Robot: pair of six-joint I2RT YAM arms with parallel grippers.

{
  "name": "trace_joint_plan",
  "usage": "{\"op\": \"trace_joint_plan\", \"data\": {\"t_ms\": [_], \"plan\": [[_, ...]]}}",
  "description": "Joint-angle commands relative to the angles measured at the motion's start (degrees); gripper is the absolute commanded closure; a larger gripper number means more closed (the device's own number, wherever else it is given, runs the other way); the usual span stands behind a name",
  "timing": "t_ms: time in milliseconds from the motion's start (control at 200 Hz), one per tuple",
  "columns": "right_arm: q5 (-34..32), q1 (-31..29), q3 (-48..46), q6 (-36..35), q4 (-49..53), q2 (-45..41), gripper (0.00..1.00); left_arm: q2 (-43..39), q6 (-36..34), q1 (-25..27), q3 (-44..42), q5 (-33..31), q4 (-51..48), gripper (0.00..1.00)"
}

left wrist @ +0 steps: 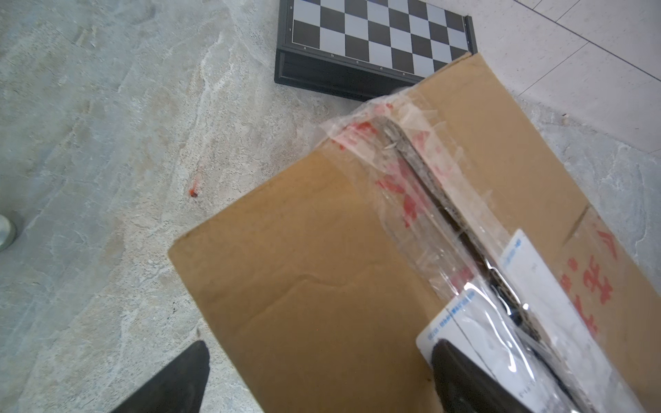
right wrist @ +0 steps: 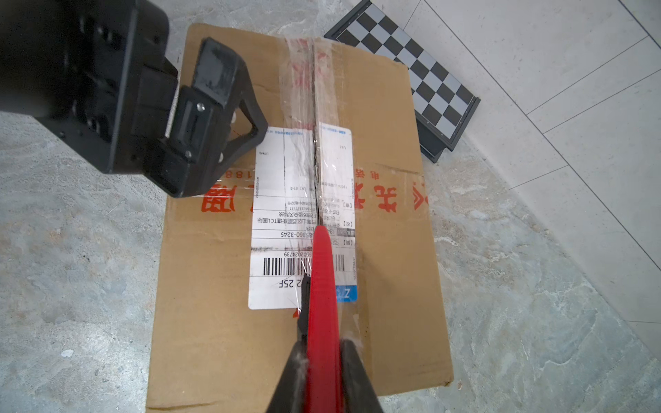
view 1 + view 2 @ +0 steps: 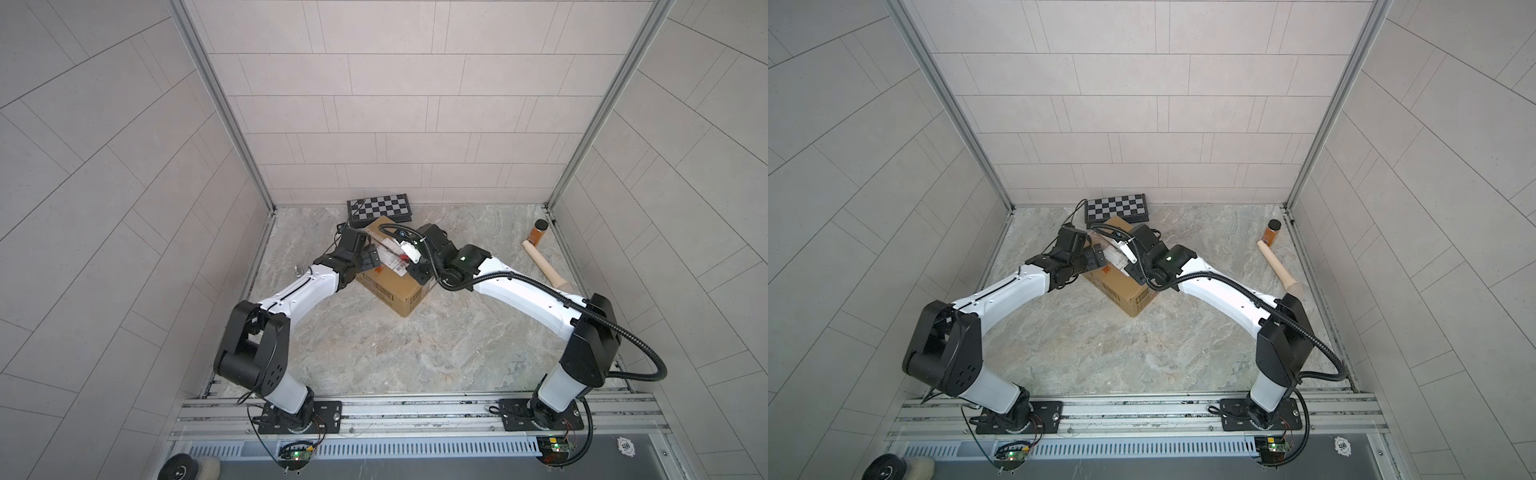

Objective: Unpack the express box
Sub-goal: 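Draw the red knife along the seam toward the robot with the right gripper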

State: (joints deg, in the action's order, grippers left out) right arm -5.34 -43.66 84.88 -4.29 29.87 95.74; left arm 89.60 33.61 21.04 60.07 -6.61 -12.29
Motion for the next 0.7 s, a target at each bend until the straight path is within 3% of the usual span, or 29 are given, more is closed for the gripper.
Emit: {"op": "trace_joint_plan", "data": {"t_ms": [0,400,696], "plan": [[-3.28,0.48,-0.12,-0.55,1.75,-1.12,1.00,1.45,-0.70,-0.47,-2.07,-1.82,-4.71,0.00],[-3.87,1.20,-5.34,-1.29,7.09,-8.68,1.00,2.36,-0.61,-0.81,-1.74,-1.54,-4.58,0.00],[-1.69,1.15,-5.03,0.60,3.99,-6.43,1.00,2.15,-0.70,-0.85,-1.71,-1.14,-4.50,0.00]]}}
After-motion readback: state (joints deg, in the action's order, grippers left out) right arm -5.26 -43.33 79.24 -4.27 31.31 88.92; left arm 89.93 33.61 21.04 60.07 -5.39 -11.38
